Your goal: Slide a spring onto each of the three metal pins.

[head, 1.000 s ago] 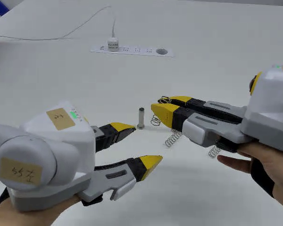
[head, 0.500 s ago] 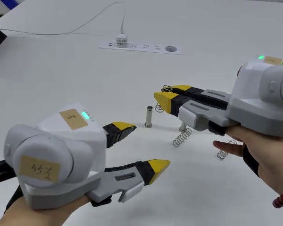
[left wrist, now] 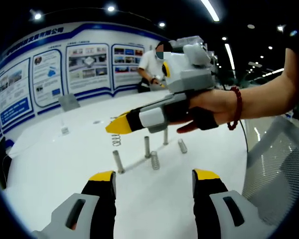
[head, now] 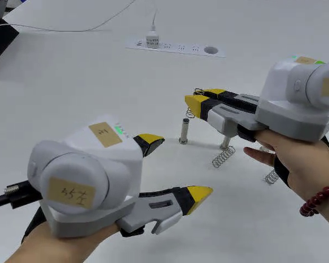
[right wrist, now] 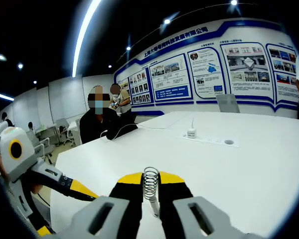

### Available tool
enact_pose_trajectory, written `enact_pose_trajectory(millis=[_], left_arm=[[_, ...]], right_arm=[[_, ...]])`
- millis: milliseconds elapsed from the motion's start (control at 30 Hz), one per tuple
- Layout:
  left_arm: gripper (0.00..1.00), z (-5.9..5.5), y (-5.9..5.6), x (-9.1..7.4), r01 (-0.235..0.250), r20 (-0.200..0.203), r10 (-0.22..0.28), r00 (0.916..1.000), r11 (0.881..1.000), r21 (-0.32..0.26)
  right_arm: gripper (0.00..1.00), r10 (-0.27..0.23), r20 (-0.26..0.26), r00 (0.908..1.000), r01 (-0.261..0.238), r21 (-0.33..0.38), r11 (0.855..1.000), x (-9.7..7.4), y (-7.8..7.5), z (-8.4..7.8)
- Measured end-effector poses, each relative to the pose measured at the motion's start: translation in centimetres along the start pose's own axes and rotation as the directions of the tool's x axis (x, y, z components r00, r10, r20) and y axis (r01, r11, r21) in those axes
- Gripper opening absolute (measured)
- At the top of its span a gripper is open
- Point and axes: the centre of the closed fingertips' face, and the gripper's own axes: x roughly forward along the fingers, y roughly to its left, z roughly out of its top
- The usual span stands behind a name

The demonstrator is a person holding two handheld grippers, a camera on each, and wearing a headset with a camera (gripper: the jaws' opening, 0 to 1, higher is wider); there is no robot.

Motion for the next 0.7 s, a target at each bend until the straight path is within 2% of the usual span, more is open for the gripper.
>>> enact_pose_trajectory(millis=[233, 700], left_arm=[[0.65, -0.2, 0.3, 0.1, -0.007, -0.004, 0.006, 1.0, 1.0, -0.02], [0.65, -0.4, 0.6, 0.0, -0.012, -0.012, 0.012, 0.9999, 0.999, -0.03]], right_arm=[[0.12, -0.01, -0.027, 0.9996, 0.009, -0.01, 1.0, 0.6, -0.1, -1.0], [0.12, -0.012, -0.062, 0.998, 0.009, -0.052, 0.999, 1.0, 0.1, -2.0]])
